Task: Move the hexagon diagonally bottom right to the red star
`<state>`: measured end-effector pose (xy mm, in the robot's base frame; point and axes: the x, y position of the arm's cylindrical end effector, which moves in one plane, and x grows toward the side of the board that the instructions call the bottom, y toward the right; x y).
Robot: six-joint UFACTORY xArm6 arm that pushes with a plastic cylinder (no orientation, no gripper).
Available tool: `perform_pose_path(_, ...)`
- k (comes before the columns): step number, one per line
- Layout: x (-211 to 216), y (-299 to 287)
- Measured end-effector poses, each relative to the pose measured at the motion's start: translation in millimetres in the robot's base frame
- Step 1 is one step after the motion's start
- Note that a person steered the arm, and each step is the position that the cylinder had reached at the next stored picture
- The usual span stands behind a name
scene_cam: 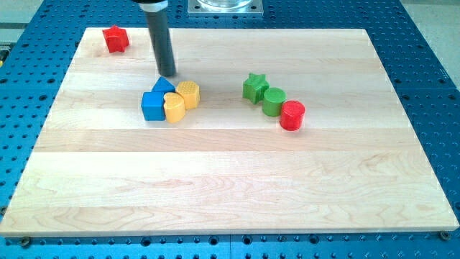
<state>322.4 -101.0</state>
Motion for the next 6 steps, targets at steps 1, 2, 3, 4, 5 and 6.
perform_pose_path(1, 32.5, 21.3)
perform_pose_path(2, 61.0, 36.4)
perform_pose_path(3, 88.9, 36.5)
perform_pose_path(4, 117.9, 36.5)
perform_pose_path(5, 154.8, 36.5)
perform_pose_path(6, 157.6, 36.5)
